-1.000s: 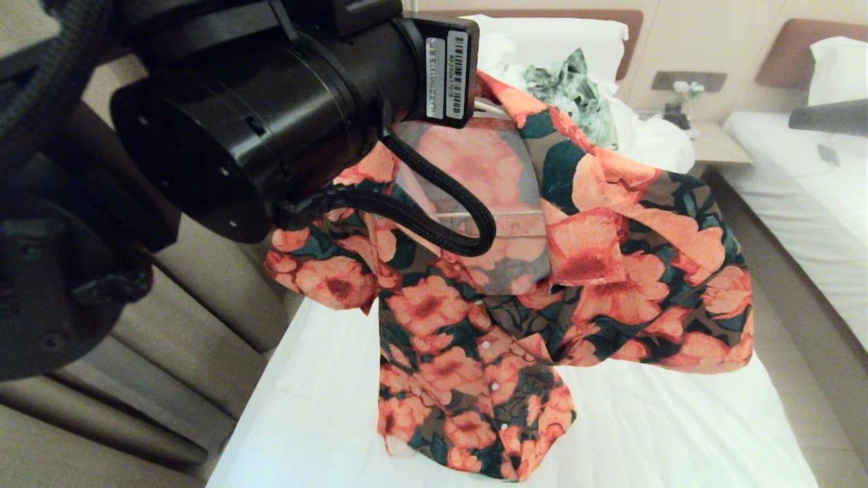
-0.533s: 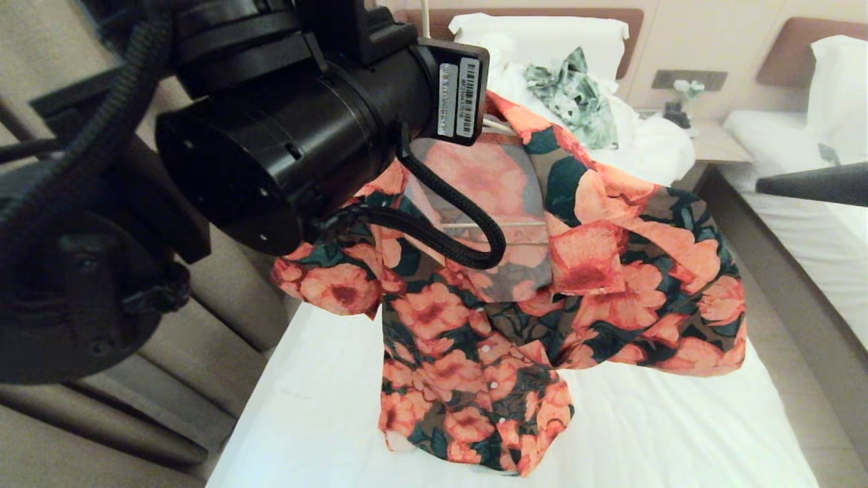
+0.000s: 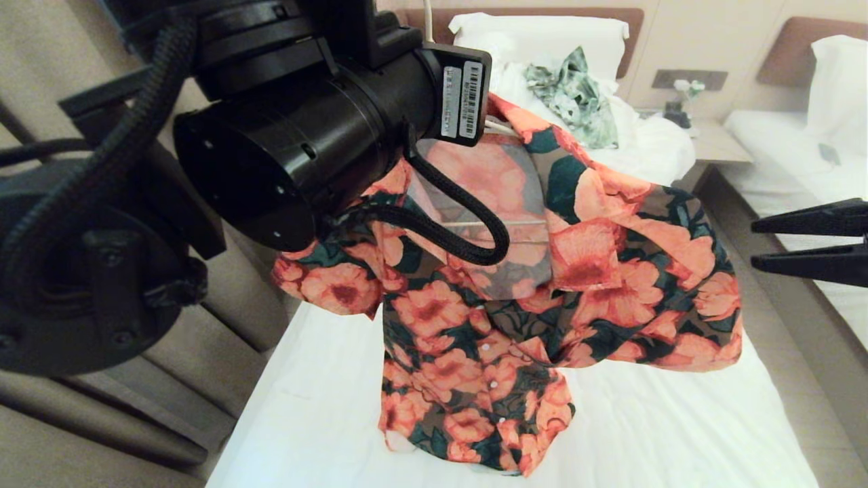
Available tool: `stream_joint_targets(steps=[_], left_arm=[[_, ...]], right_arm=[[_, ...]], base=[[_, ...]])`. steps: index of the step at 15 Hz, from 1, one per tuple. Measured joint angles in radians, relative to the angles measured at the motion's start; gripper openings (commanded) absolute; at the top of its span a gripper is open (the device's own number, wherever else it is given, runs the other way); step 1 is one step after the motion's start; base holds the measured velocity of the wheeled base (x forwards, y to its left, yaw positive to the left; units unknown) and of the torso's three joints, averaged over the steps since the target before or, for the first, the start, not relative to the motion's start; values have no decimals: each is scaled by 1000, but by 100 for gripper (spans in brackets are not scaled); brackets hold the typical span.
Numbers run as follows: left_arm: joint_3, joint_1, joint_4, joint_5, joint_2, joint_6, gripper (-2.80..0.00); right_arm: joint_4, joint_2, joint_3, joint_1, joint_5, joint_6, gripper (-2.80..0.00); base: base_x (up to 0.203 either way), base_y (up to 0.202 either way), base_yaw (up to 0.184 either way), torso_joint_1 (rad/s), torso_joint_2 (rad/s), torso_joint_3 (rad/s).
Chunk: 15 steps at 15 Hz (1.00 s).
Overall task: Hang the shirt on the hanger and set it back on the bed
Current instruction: Take the clothes hanger out of the clothes
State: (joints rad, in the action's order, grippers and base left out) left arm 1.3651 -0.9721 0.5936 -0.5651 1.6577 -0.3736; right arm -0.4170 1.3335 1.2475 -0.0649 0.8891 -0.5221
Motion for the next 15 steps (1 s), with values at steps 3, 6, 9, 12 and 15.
stream_joint_targets(steps=[3,6,9,12,15], left_arm=[[11,0,-2,-2,-1,-3,-280],[33,0,-8,-3,-4,-6,-280],[39,0,-8,-5,-7,-6,-280],[45,0,-8,-7,-10,-10,-280],[54,0,-8,-6,-11,-11,-280]], right_arm=[[4,21,-20,0,0,-46,0],[9,47,-22,0,0,-59,0],[9,70,-23,3,-10,-62,-280],[9,82,-22,21,-16,-62,-280],[10,96,-22,29,-38,-61,-280]], base=[[0,0,0,0,0,0],[0,0,0,0,0,0],[0,0,0,0,0,0],[0,0,0,0,0,0],[0,0,0,0,0,0]])
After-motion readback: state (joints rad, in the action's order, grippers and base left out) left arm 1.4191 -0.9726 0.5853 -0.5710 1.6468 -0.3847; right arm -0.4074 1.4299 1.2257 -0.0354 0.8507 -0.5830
